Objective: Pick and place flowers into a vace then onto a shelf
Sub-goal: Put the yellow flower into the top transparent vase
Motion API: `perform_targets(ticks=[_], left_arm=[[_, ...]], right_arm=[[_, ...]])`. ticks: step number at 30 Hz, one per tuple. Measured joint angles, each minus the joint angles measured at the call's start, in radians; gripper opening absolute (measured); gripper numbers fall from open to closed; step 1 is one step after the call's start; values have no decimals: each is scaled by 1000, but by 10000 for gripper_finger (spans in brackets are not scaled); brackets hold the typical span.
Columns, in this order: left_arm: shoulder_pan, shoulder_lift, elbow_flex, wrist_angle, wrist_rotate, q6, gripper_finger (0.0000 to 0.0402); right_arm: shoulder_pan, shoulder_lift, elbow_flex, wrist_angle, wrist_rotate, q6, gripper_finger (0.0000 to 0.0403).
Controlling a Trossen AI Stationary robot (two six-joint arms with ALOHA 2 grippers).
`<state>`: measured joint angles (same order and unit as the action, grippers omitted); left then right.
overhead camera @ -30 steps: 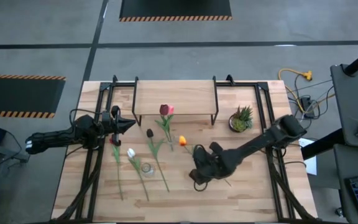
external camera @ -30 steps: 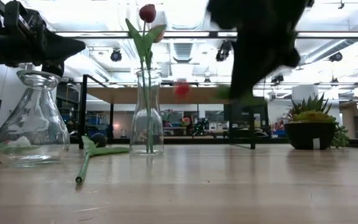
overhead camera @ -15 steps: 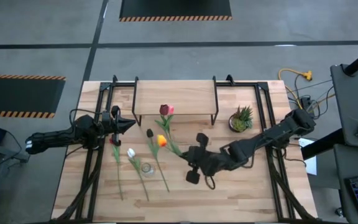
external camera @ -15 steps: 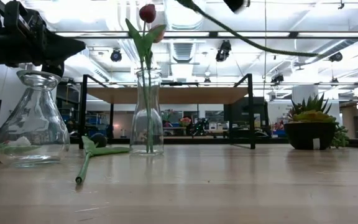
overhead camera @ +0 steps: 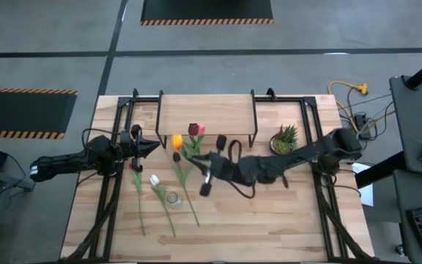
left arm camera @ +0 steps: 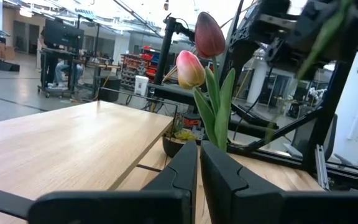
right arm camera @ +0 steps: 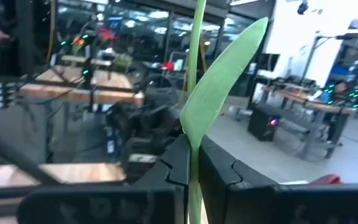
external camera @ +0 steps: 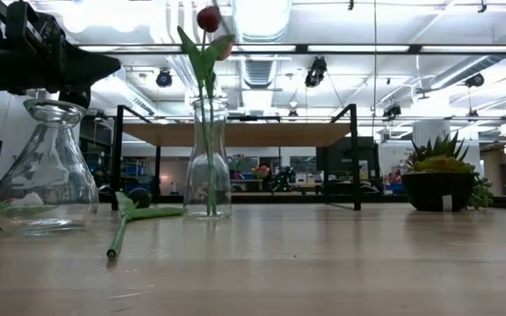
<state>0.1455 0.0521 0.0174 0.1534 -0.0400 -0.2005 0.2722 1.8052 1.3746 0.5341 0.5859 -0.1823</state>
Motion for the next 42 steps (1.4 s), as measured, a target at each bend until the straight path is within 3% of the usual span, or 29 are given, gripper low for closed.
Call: perform_targets(ticks=[7, 22, 42], left_arm=[[0, 0, 0, 0, 0, 0, 4], [0, 0, 0, 0, 0, 0, 4], [0, 0, 0, 0, 0, 0, 4]], right_arm=[[-88, 73, -1, 166, -147, 2, 12], [-106, 148, -23, 259, -150, -41, 12], [-105, 158, -214, 322, -150, -8, 12]])
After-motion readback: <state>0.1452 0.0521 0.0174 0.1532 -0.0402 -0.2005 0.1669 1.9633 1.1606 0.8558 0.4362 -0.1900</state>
